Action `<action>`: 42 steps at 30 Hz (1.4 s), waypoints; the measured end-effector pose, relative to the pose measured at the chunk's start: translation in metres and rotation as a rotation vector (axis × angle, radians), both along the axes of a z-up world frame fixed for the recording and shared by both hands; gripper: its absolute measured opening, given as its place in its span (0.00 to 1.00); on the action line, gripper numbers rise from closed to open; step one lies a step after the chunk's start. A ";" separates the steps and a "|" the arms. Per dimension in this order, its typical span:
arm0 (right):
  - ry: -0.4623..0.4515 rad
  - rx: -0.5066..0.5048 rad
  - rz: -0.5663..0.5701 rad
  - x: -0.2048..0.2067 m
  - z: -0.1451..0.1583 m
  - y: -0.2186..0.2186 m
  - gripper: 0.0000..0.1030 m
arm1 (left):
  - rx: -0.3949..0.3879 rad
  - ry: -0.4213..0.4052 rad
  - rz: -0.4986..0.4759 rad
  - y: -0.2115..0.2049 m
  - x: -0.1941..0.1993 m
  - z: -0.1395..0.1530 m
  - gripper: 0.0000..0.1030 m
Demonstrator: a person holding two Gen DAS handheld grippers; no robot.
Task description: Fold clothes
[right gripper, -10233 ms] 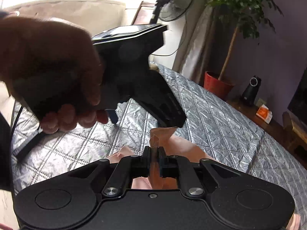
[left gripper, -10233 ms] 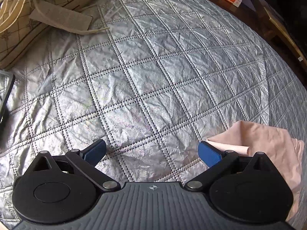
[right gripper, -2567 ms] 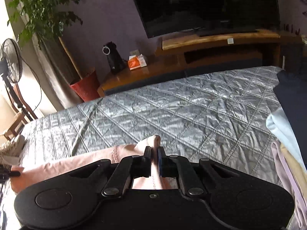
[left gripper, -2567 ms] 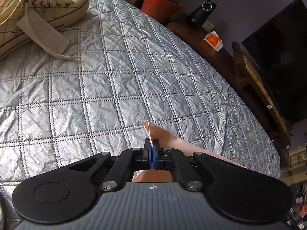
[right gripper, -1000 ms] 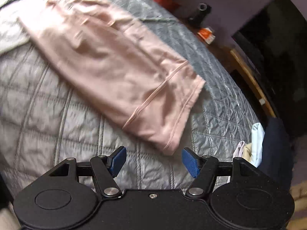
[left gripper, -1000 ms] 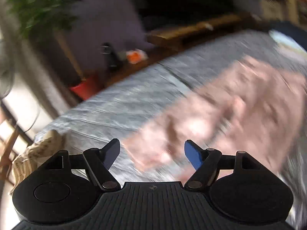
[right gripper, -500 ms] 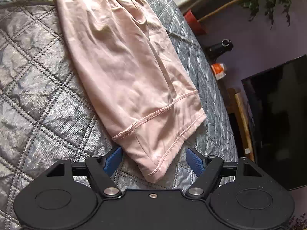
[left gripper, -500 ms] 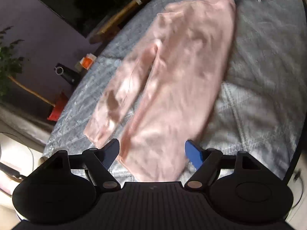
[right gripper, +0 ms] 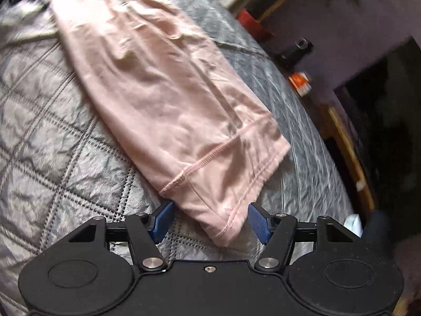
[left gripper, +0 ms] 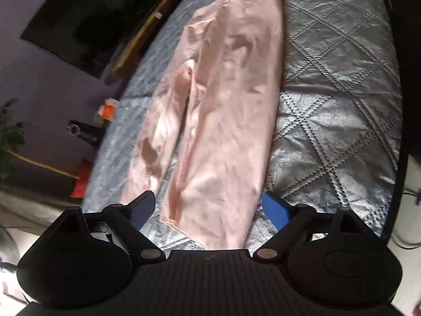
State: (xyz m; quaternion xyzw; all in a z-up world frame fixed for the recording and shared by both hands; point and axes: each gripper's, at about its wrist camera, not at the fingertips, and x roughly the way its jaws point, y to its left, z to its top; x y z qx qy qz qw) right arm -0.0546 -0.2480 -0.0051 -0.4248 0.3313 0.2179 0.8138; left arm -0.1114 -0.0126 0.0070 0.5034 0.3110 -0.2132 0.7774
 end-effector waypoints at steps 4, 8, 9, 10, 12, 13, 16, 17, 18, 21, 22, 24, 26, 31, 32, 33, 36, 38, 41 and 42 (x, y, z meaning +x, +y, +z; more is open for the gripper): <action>0.008 -0.016 0.007 0.000 0.000 0.002 0.58 | -0.053 0.085 -0.032 0.012 0.011 0.005 0.83; 0.044 -0.017 0.009 0.009 0.003 0.002 0.58 | -0.134 0.210 -0.032 0.027 0.030 0.011 0.76; 0.051 -0.012 0.005 0.010 0.003 0.002 0.58 | -0.161 0.259 -0.026 0.032 0.037 0.014 0.74; 0.058 -0.007 -0.002 0.012 0.004 0.001 0.58 | -0.176 0.297 -0.033 0.035 0.042 0.016 0.72; 0.062 -0.006 -0.005 0.012 0.004 0.001 0.58 | -0.178 0.337 -0.068 0.035 0.044 0.016 0.65; 0.062 -0.006 -0.005 0.012 0.004 0.001 0.57 | -0.175 0.363 -0.090 0.034 0.045 0.017 0.59; 0.066 -0.001 -0.006 0.012 0.004 0.000 0.57 | -0.167 0.415 -0.144 0.032 0.044 0.017 0.42; 0.068 0.001 -0.005 0.012 0.004 -0.001 0.56 | -0.166 0.429 -0.158 0.032 0.043 0.017 0.32; 0.069 0.004 -0.005 0.012 0.005 -0.002 0.56 | -0.178 0.447 -0.155 0.032 0.043 0.017 0.27; 0.082 0.027 -0.008 0.012 0.005 -0.004 0.48 | -0.236 0.515 -0.122 0.036 0.048 0.016 0.07; 0.088 0.037 -0.008 0.011 0.005 -0.005 0.44 | -0.257 0.527 -0.108 0.039 0.050 0.016 0.07; 0.091 0.049 -0.016 0.011 0.006 -0.006 0.44 | -0.303 0.558 -0.071 0.044 0.056 0.016 0.07; 0.108 0.069 -0.033 0.012 0.007 -0.007 0.40 | -0.337 0.590 -0.032 0.048 0.063 0.017 0.05; 0.178 0.129 -0.066 0.018 0.010 -0.010 0.15 | -0.403 0.636 0.045 0.056 0.074 0.019 0.00; 0.192 0.139 -0.081 0.019 0.010 -0.010 0.04 | -0.394 0.623 0.041 0.055 0.072 0.020 0.00; 0.199 0.152 -0.094 0.020 0.010 -0.011 0.04 | -0.384 0.611 0.037 0.053 0.070 0.020 0.00; 0.202 0.217 -0.125 0.022 0.014 -0.014 0.04 | -0.386 0.578 0.050 0.054 0.068 0.023 0.00; 0.196 0.237 -0.137 0.021 0.016 -0.015 0.04 | -0.413 0.566 0.077 0.058 0.071 0.026 0.00; 0.179 0.262 -0.146 0.018 0.023 -0.016 0.03 | -0.423 0.551 0.095 0.062 0.072 0.032 0.00; 0.173 0.269 -0.147 0.016 0.025 -0.016 0.03 | -0.421 0.546 0.098 0.062 0.071 0.034 0.00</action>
